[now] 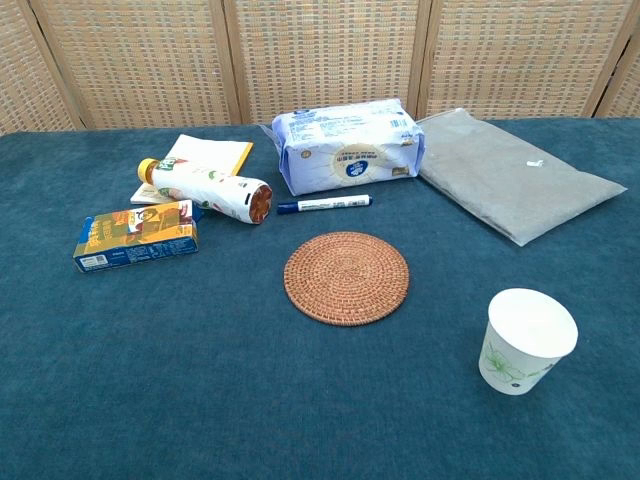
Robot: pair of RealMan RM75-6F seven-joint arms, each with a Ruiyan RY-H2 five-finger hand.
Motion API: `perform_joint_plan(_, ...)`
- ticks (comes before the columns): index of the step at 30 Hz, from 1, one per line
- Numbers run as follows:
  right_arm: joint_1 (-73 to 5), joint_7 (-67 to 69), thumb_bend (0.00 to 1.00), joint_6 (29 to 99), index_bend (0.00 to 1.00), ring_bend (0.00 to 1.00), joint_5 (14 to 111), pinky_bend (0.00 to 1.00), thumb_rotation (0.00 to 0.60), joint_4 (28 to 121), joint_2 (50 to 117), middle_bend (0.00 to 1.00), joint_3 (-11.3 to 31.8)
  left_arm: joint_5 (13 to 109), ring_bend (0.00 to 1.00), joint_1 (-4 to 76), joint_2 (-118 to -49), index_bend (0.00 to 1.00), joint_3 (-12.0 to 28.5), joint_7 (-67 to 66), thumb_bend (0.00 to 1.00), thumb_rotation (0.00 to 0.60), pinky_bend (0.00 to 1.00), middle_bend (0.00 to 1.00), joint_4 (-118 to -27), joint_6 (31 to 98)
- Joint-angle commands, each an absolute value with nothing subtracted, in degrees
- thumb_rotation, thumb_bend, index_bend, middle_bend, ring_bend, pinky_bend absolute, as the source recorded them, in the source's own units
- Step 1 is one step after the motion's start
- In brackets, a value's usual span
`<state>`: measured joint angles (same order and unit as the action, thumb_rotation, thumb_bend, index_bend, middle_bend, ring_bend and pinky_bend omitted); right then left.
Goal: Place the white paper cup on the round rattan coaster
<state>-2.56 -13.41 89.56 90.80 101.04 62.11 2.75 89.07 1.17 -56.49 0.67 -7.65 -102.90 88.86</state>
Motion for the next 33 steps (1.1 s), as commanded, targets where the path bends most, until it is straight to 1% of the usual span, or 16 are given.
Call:
perform_joint_plan(1,-2.55,-13.33,0.0,89.49,0.01,0.0,90.9,0.0,0.6,101.17,62.02,0.0,2.69,89.02,0.0,1.23,-56.52,0.0,0.63,-7.78,0.0,0.6,0.0,0.0,-102.91,88.7)
perform_joint_plan(6,-2.58,-13.22,0.0,89.19,0.01,0.0,91.08,0.0,0.6,101.33,61.92,0.0,2.52,88.81,0.0,1.38,-56.57,0.0,0.68,-7.94,0.0,0.6,0.0,0.0,-102.99,88.4)
perform_joint_plan(10,-3.3,-11.0,0.0,87.25,0.02,0.0,91.52,0.0,0.6,101.59,61.51,0.0,1.85,88.76,0.0,1.48,-56.66,0.0,0.61,-8.4,0.0,0.6,0.0,0.0,-103.14,88.12)
perform_joint_plan(16,-8.76,-0.93,0.0,78.51,0.03,0.0,96.19,0.0,0.6,100.3,59.45,0.0,-0.27,87.94,0.0,1.74,-56.77,0.0,0.86,-9.13,0.0,0.6,0.0,0.0,-103.49,87.59)
perform_joint_plan(20,-14.04,4.35,0.0,72.76,0.04,0.0,99.96,0.0,0.6,98.17,59.23,0.0,-0.63,87.26,0.0,2.03,-56.91,0.0,1.06,-9.92,0.0,0.6,0.0,0.0,-103.88,87.05)
perform_joint_plan(27,-21.13,6.75,0.0,65.77,0.06,0.0,103.72,0.0,0.6,96.73,61.54,0.03,-0.53,85.63,0.0,2.94,-57.28,0.0,1.44,-11.31,0.0,0.6,0.0,0.0,-104.09,85.23)
perform_joint_plan(30,-24.36,6.24,0.0,61.42,0.07,0.0,103.75,0.0,0.6,97.03,62.93,0.03,-0.3,84.64,0.0,3.41,-57.36,0.0,1.76,-11.59,0.0,0.6,0.0,0.0,-104.07,84.38)
perform_joint_plan(33,-26.94,6.44,0.0,57.85,0.1,0.01,102.74,0.04,0.6,98.16,63.9,0.05,-0.08,84.17,0.0,3.64,-57.39,0.0,1.89,-11.78,0.0,0.6,0.0,0.0,-104.16,84.04)
